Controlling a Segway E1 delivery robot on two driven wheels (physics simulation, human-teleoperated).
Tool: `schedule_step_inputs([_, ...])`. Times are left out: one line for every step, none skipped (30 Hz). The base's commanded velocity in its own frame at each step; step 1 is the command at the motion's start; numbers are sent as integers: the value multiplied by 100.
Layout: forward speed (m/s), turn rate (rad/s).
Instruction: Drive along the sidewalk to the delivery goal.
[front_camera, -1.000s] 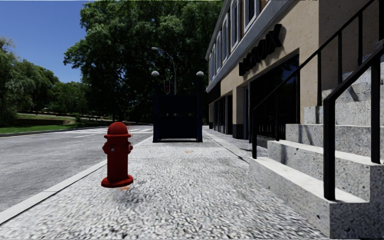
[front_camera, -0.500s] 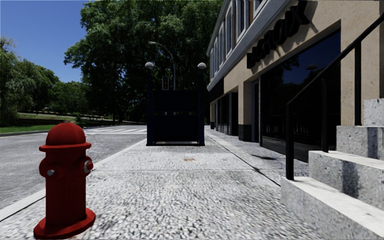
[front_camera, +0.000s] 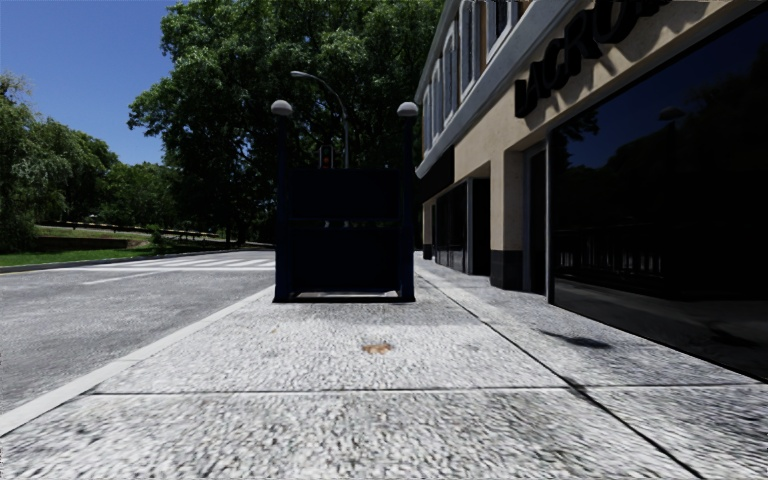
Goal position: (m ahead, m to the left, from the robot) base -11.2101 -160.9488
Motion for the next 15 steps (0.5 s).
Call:
schedule_step_inputs([200,-26])
schedule_step_inputs([200,-41])
schedule_step_inputs([200,-41])
schedule_step_inputs([200,-62])
schedule_step_inputs([200,-87])
schedule_step_inputs([200,-97])
schedule_step_inputs([200,-101])
schedule_step_inputs([200,-102])
schedule_step_inputs([200,-102])
schedule_step_inputs([200,-102])
schedule_step_inputs([200,-102])
schedule_step_inputs([200,-102])
schedule_step_inputs([200,-102])
schedule_step_inputs([200,-97])
schedule_step_inputs([200,-97])
